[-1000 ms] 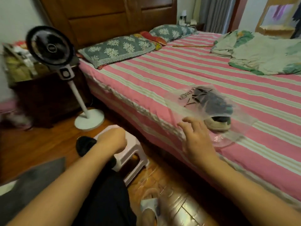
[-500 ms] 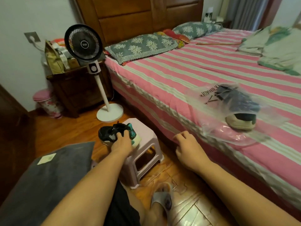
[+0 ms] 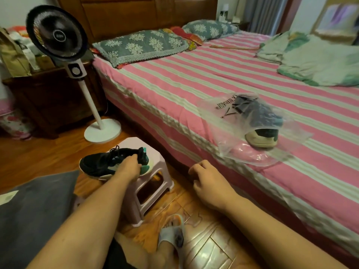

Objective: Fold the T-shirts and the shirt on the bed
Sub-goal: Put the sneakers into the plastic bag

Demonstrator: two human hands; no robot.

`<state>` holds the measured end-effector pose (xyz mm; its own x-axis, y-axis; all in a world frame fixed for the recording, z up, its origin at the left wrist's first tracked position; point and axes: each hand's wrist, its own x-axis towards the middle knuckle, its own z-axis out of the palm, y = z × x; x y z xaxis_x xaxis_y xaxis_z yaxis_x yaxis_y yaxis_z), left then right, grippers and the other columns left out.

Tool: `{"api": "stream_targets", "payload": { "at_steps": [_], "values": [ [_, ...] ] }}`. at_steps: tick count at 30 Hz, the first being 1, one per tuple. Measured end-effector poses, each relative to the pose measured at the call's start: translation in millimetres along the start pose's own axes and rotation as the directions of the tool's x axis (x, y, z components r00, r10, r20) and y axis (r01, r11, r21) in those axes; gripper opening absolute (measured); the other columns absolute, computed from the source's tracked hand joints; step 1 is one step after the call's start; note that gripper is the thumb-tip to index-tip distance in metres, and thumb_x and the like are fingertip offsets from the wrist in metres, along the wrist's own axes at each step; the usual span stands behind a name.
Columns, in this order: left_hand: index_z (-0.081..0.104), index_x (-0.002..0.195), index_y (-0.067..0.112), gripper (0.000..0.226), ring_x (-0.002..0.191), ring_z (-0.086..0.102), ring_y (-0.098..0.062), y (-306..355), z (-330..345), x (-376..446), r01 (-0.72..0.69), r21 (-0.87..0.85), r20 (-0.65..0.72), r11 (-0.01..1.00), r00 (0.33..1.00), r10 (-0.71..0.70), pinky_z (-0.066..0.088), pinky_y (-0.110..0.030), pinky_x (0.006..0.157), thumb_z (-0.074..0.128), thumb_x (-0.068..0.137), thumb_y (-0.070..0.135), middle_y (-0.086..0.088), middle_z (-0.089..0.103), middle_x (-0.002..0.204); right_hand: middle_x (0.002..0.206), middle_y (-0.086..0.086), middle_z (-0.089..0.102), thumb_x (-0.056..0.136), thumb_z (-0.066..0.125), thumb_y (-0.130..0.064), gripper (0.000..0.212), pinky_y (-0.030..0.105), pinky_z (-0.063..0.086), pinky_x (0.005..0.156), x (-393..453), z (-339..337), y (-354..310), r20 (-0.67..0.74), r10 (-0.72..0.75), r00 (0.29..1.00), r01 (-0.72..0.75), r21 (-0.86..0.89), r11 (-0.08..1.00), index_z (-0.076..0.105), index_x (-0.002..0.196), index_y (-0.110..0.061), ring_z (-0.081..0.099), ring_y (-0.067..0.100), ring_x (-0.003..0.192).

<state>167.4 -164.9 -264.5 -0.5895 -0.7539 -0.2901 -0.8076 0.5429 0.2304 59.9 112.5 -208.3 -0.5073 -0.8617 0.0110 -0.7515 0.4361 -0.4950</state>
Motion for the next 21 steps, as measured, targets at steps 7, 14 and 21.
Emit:
{"api": "stream_targets", "payload": {
  "at_steps": [7,14,21],
  "values": [
    [0.063,0.071,0.046,0.021,0.068,0.059,0.0,107,-83,-134,-0.591,0.039,0.296,0.806,0.777,0.555,0.045,-0.024,0.061,0.073,0.088,0.041,0.015,0.065,0.074,0.162,-0.008,0.02,0.076,0.084,-0.044,0.115,0.022,0.02,0.12,-28,-58,-9,0.03,-0.123,0.992,0.109,0.288,0.951,0.006,0.16,-0.034,0.019,0.004,0.149],
    [0.072,0.096,0.021,0.014,0.075,0.071,-0.015,210,-131,-218,-0.777,-0.411,0.377,0.476,0.33,0.865,0.058,-0.04,0.073,0.066,0.097,0.034,-0.003,0.074,0.086,0.116,-0.01,0.062,0.075,0.089,-0.031,0.069,0.036,0.056,0.092,-137,-148,5,-0.085,0.094,0.992,-0.031,0.552,0.833,0.044,0.127,-0.033,0.064,0.011,0.111],
    [0.045,0.094,0.022,0.039,0.081,0.054,-0.026,279,-87,-134,-0.639,0.145,-0.014,0.755,0.762,0.647,0.043,-0.038,0.067,0.065,0.089,0.055,0.002,0.054,0.089,0.127,-0.003,0.068,0.052,0.089,-0.068,0.082,0.054,0.055,0.095,-230,-178,68,-0.348,0.468,0.812,-0.056,0.752,0.656,0.052,0.115,-0.032,0.068,0.021,0.113]
  ]
}}
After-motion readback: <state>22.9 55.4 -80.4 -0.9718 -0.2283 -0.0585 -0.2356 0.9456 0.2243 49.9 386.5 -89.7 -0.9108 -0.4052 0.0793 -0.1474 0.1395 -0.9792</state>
